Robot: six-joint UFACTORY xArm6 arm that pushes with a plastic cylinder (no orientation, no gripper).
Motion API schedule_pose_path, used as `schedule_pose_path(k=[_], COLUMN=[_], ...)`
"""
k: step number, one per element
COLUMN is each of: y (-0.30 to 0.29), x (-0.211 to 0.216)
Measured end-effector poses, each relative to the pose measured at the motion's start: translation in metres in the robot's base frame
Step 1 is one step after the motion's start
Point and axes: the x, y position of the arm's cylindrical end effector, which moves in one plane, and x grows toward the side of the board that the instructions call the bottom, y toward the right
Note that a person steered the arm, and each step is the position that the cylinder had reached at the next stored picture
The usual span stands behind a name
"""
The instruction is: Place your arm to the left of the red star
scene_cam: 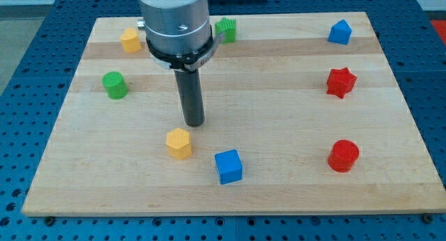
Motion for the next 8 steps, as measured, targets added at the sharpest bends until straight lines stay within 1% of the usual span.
schedule_pose_path(k=[1, 2, 3, 4, 5, 6, 7, 8], y=[-0.001, -0.015, -0.033, -0.021, 0.027, 0.026, 0.024, 0.003], x=[0.005, 0.015, 0.016, 0.006, 0.002, 0.003, 0.013, 0.030])
